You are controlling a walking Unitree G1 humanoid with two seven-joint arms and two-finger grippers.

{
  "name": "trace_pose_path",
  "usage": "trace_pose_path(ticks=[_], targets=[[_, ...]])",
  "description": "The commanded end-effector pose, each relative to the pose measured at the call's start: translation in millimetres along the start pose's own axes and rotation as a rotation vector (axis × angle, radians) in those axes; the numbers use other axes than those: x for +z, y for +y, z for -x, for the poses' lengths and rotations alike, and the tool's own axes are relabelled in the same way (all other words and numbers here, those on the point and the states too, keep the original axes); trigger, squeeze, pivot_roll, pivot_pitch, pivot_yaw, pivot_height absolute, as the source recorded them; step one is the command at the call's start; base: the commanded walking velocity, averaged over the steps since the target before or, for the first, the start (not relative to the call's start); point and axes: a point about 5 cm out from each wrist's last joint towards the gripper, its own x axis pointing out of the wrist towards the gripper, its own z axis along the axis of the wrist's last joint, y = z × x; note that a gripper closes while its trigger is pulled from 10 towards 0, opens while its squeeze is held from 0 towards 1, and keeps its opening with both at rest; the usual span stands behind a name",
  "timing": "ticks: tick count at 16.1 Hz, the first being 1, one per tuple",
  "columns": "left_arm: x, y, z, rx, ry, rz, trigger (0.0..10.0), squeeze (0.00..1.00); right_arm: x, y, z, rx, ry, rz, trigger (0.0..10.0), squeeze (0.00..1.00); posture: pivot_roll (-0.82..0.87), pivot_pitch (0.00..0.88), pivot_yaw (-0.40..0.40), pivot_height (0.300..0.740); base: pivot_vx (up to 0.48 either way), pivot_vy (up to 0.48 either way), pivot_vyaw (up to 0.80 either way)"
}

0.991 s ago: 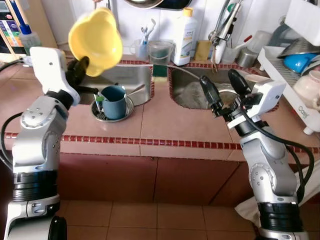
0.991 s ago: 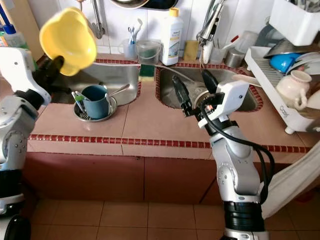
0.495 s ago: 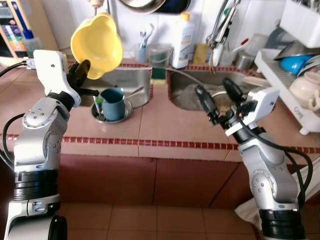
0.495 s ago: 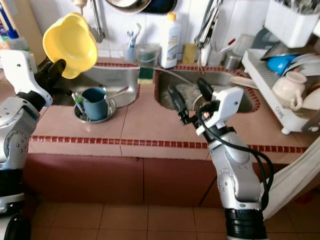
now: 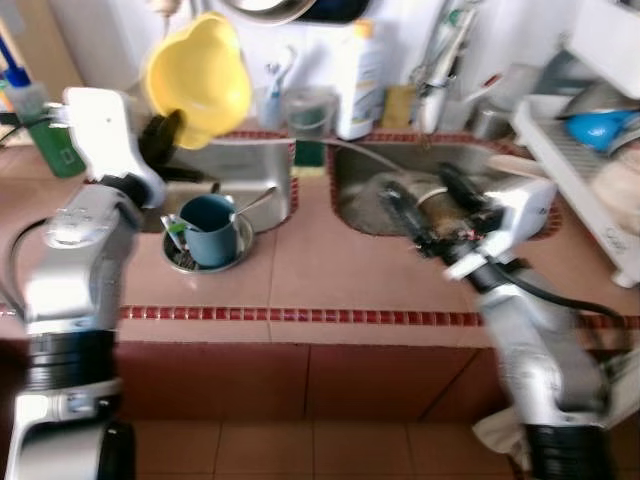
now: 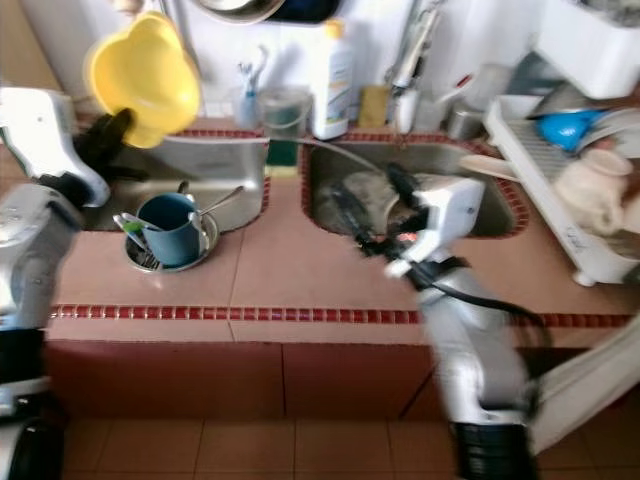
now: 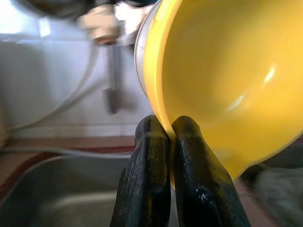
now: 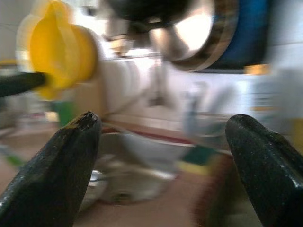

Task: Kitchen organization

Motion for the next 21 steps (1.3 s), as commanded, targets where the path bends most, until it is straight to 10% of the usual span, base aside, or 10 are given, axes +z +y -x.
trace_pose_path(ticks=[1,21], targets=[[7,-3.6,-3.0,-0.011,-0.028,-0.007,10.0,0.00,10,0.3,2.9,0.025,-0.023,0.017,10.0,0.00,-0.13,0.017,0.004,0.740,0.330,0.000,0.00],[-1,14.3,-11.9,0.100,0.073,-0.111,10.0,0.00,1,25.2,24.5,0.226,0.121,-0.044,10.0,0.00,-0.15,0.040,0.021,0.740,0.199,0.000,0.00]])
